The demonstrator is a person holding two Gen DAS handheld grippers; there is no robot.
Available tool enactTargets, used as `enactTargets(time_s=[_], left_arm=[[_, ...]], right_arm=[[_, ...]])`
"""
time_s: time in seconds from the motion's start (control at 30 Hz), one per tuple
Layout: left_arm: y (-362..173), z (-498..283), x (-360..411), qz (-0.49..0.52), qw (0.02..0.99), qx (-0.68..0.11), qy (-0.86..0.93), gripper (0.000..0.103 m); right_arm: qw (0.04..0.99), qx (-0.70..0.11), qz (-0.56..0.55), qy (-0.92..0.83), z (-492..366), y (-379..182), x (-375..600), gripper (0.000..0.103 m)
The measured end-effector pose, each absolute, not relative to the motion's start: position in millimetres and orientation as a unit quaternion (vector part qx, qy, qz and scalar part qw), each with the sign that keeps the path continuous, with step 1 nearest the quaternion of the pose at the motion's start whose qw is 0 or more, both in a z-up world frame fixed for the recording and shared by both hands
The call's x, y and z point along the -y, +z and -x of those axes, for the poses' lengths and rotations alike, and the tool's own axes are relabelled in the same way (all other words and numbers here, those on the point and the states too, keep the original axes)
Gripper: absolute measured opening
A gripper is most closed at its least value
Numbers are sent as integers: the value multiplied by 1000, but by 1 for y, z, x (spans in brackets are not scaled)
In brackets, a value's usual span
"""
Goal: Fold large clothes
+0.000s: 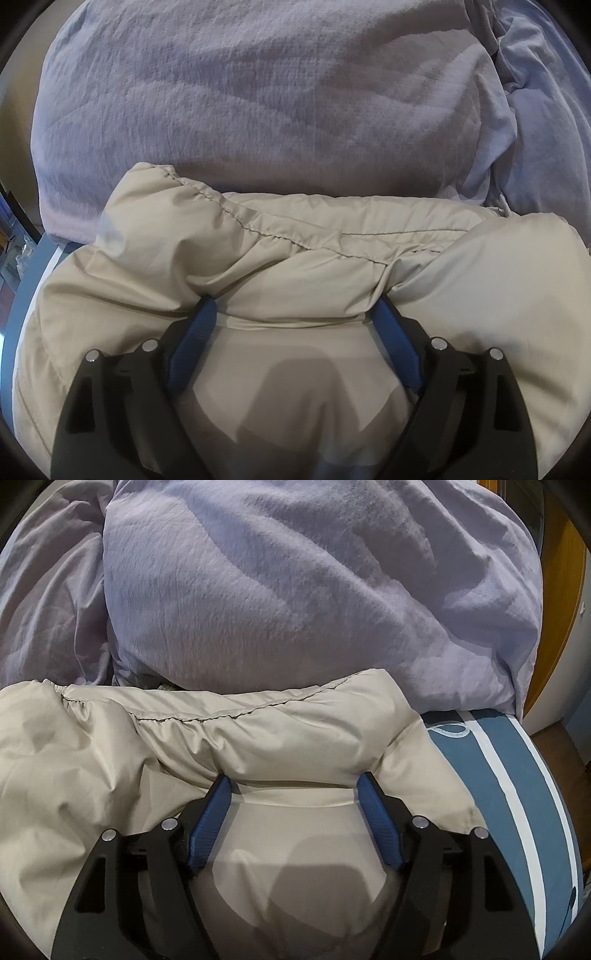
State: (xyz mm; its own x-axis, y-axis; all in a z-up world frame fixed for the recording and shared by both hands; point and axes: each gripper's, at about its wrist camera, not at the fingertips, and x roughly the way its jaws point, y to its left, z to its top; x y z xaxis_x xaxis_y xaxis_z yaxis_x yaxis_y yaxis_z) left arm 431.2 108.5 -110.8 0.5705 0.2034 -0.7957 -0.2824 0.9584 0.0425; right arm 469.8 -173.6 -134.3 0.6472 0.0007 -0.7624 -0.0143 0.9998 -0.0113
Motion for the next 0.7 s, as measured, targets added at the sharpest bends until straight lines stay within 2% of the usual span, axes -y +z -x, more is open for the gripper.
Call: enactTargets(time_s=[0.7], left_arm=[[-109, -422, -107, 45, 881, -449, 138, 86]], right_arm=[[901, -433, 5, 8, -474, -132, 178, 74]])
